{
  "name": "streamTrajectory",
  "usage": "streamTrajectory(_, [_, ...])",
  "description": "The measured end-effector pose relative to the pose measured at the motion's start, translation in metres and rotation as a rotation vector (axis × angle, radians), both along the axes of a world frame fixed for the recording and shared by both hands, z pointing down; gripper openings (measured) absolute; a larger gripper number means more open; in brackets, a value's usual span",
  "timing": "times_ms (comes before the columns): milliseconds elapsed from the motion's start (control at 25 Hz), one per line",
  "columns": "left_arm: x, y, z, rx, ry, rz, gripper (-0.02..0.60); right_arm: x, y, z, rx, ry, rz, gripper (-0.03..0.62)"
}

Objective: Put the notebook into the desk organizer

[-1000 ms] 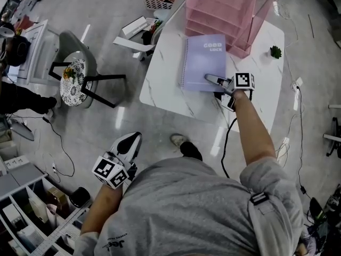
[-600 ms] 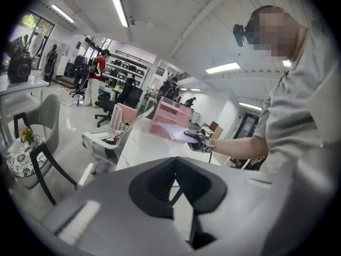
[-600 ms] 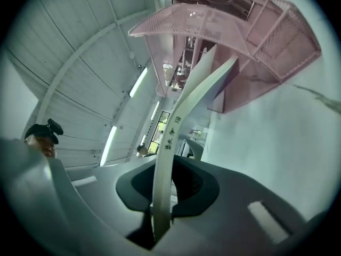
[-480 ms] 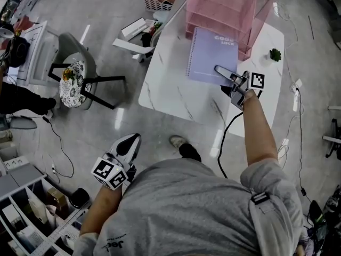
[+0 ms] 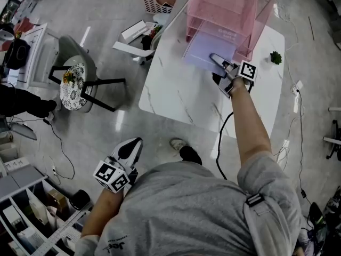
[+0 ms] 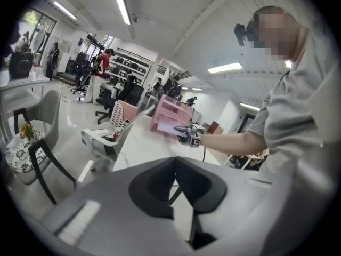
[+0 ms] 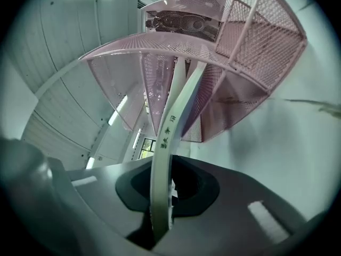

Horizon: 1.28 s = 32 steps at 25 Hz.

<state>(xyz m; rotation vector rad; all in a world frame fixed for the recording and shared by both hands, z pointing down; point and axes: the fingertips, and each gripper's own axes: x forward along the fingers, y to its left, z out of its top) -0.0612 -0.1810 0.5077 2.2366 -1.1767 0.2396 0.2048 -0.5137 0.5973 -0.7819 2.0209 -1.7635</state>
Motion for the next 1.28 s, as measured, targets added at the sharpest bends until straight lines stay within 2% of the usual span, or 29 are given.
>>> streamTrajectory(160, [-0.006,-0.013,-0.006,0.009,0.003,-0.014,0.058,-0.001,-0.022,0.001,0.014,0.034,0.017,0.034])
streamTrajectory(360, [-0.008,-0.064,-0.023,0.095,-0.030,0.014,0.058,0.000,-0.032,-0.003,0.038,0.088,0.036,0.034])
streamTrajectory(520, [0.002,-0.105,-0.030,0.149,-0.031,0.036,0.058,0.000,-0.041,0.000,0.061,0.090,0.049,0.041])
streamTrajectory(640, [0.018,-0.131,-0.029,0.171,-0.040,0.078,0.058,-0.002,-0.045,-0.003,0.092,0.109,0.057,0.092])
streamTrajectory(720, [0.029,-0.147,-0.031,0.180,-0.039,0.100,0.058,-0.007,-0.045,-0.012,0.168,0.140,0.029,0.170])
streamTrajectory(800, [0.040,-0.158,-0.033,0.190,-0.038,0.123,0.058,-0.015,-0.042,-0.020,0.269,0.208,-0.029,0.267])
streamTrajectory(880, [0.049,-0.164,-0.033,0.195,-0.041,0.147,0.058,-0.022,-0.037,-0.024,0.373,0.319,-0.102,0.311])
streamTrajectory(1040, [0.057,-0.167,-0.026,0.183,-0.047,0.165,0.058,-0.030,-0.026,-0.019,0.542,0.545,-0.254,0.359])
streamTrajectory(1200, [0.056,-0.165,-0.021,0.163,-0.047,0.154,0.058,-0.038,-0.009,-0.010,0.661,0.697,-0.394,0.423])
streamTrajectory(1280, [0.057,-0.164,-0.020,0.162,-0.049,0.152,0.058,-0.038,-0.004,-0.004,0.707,0.771,-0.436,0.425])
